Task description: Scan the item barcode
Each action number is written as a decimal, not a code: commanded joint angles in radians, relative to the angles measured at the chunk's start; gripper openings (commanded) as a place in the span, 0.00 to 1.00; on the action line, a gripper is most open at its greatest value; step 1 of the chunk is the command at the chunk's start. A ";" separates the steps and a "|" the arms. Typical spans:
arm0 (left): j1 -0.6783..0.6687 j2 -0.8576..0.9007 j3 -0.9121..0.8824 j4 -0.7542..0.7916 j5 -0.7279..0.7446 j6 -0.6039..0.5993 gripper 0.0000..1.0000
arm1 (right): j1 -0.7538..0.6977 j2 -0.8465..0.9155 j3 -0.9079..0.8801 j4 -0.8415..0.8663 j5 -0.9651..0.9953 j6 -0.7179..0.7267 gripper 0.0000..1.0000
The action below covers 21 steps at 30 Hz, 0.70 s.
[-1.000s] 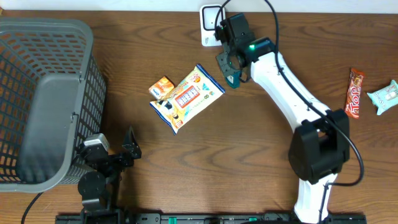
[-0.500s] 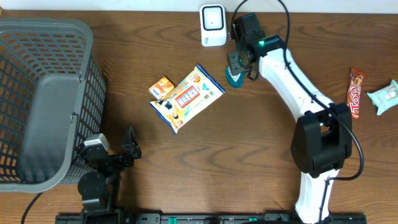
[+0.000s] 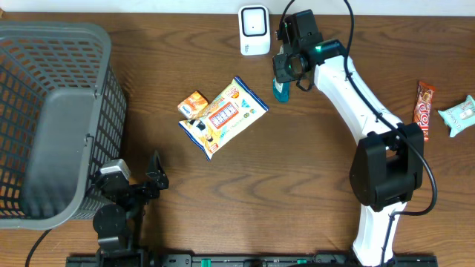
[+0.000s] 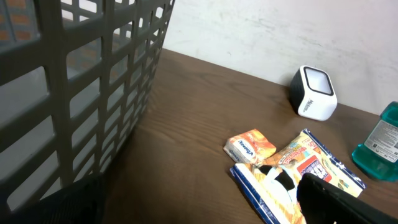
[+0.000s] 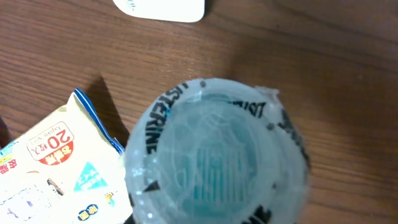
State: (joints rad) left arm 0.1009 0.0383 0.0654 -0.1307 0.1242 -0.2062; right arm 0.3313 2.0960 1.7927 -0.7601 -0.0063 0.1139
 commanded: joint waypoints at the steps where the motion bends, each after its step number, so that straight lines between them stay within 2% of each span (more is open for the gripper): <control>1: -0.002 -0.002 -0.024 -0.010 -0.005 0.002 0.98 | 0.000 0.033 -0.021 -0.029 -0.038 0.005 0.09; 3: -0.002 -0.002 -0.024 -0.010 -0.005 0.002 0.98 | 0.000 0.033 -0.021 -0.029 -0.038 0.005 0.11; 5: -0.002 -0.002 -0.024 -0.010 -0.005 0.002 0.98 | 0.000 0.033 -0.021 -0.029 -0.038 0.006 0.04; 7: -0.002 -0.002 -0.024 -0.010 -0.005 0.002 0.98 | -0.001 0.033 -0.021 -0.029 -0.038 0.008 0.04; 10: -0.002 -0.002 -0.024 -0.010 -0.005 0.002 0.98 | 0.000 0.033 -0.021 -0.029 -0.038 0.013 0.47; 11: -0.002 -0.002 -0.024 -0.010 -0.005 0.002 0.98 | 0.002 0.033 -0.021 -0.028 -0.038 0.013 0.52; 15: -0.002 -0.002 -0.024 -0.010 -0.005 0.002 0.98 | 0.013 0.033 -0.021 -0.027 -0.038 0.013 0.67; 21: -0.002 -0.002 -0.024 -0.010 -0.005 0.002 0.98 | 0.019 0.034 -0.021 -0.019 -0.038 0.013 0.72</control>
State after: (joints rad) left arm 0.1009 0.0383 0.0654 -0.1307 0.1242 -0.2062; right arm 0.3424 2.1132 1.7828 -0.7815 -0.0345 0.1257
